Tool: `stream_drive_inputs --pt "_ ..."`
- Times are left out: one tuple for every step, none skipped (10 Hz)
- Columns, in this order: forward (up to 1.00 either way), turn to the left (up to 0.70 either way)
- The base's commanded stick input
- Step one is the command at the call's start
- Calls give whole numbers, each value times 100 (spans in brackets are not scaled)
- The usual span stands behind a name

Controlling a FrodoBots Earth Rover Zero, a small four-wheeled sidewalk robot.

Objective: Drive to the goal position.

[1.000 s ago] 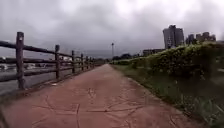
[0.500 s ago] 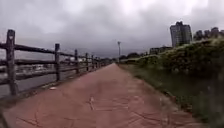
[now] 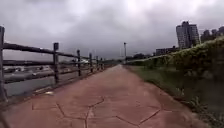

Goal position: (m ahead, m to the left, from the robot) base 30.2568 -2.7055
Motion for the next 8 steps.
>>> stream_drive_inputs --pt "100 0" --pt "100 0" --pt "100 0" --pt "100 0" --pt "100 0" --pt "100 0" --pt "100 0" --pt "100 0"
